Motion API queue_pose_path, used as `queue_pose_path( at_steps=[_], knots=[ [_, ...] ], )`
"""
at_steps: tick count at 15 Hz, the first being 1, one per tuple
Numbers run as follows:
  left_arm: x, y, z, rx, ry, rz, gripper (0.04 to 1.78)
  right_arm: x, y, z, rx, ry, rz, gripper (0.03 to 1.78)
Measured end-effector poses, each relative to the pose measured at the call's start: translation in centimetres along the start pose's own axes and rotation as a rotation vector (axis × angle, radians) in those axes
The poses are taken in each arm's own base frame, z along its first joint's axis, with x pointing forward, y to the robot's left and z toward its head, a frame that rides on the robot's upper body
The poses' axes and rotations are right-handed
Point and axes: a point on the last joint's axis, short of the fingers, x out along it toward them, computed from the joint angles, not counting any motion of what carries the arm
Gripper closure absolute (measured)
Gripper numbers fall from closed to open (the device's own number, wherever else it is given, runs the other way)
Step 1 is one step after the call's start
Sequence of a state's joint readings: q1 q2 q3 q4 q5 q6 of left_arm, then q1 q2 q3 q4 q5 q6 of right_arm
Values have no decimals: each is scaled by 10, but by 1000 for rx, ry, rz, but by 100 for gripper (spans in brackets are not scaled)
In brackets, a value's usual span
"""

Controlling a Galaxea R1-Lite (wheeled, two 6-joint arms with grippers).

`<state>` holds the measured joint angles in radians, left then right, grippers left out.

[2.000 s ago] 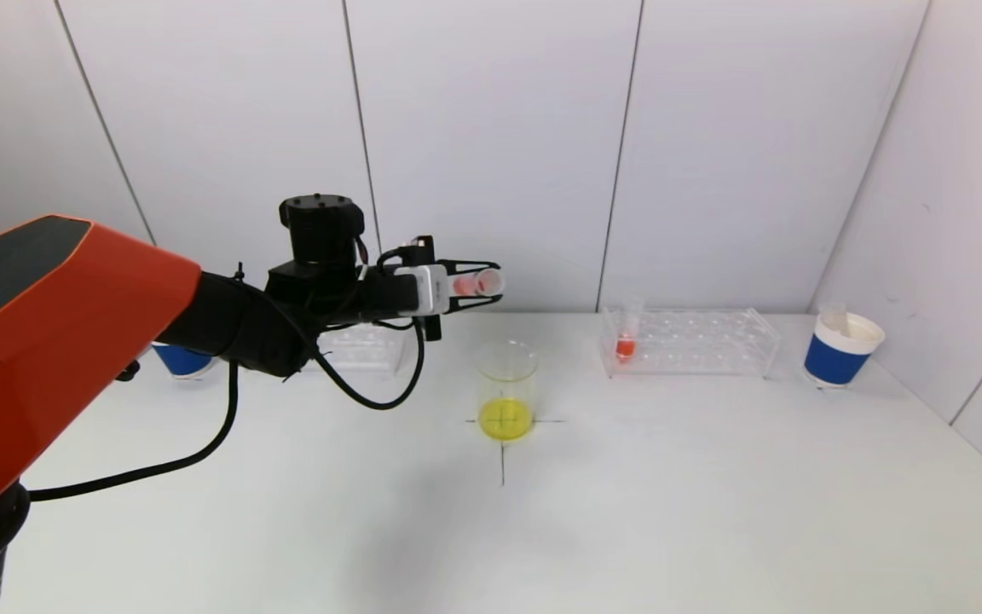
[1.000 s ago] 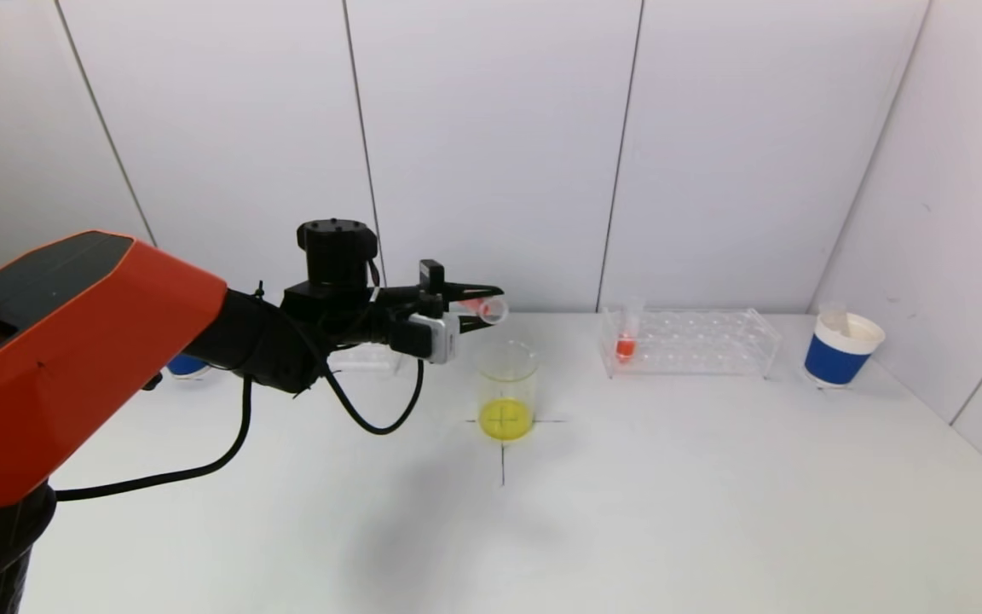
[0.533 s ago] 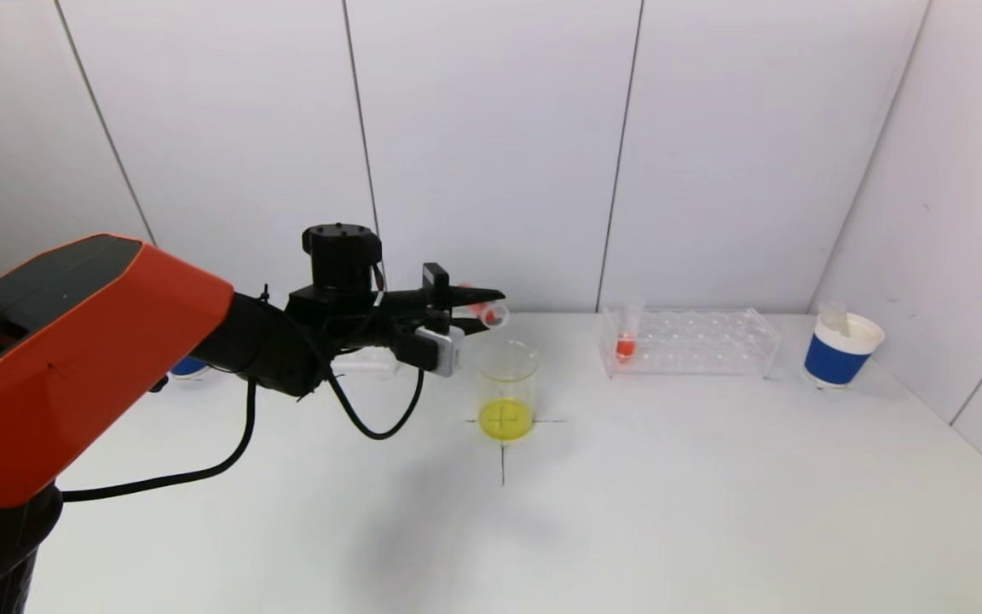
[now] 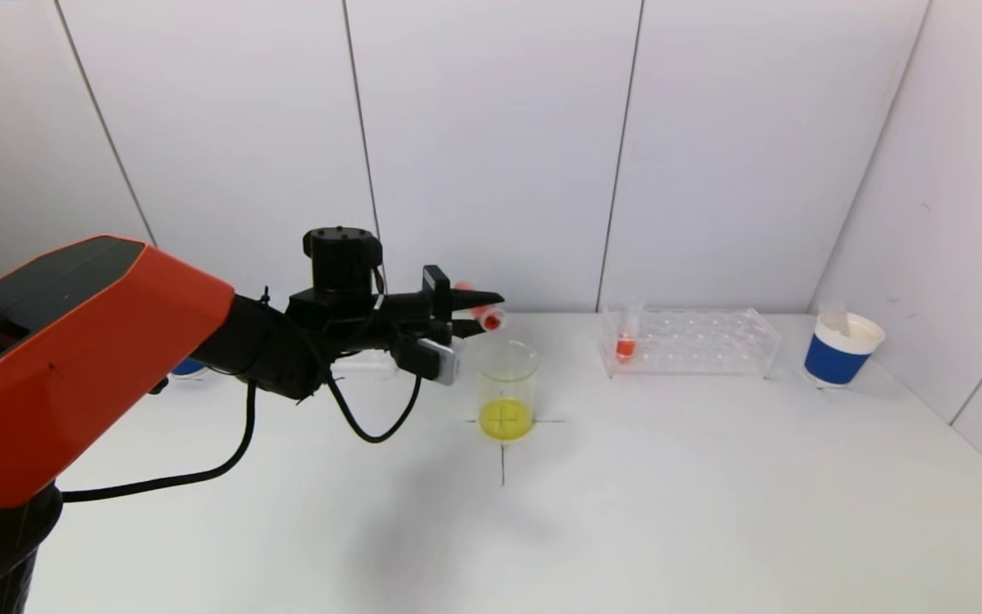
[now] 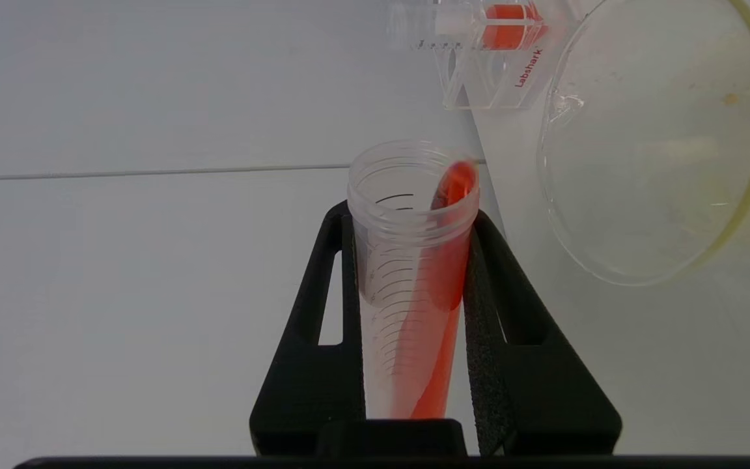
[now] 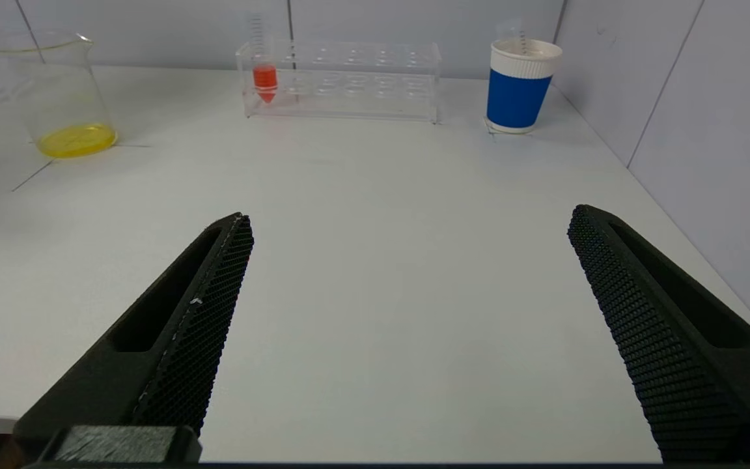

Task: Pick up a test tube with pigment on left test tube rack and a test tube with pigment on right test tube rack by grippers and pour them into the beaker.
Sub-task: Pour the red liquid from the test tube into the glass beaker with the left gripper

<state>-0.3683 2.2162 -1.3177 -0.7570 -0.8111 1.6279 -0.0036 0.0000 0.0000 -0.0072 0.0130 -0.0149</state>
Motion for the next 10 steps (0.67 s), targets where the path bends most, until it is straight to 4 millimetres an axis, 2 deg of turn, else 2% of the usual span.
queue_pose_path(
  at_steps=[10],
  knots=[
    [4, -8, -4, 36, 38, -15, 137, 0, 0, 0, 0, 0, 0, 5]
  ],
)
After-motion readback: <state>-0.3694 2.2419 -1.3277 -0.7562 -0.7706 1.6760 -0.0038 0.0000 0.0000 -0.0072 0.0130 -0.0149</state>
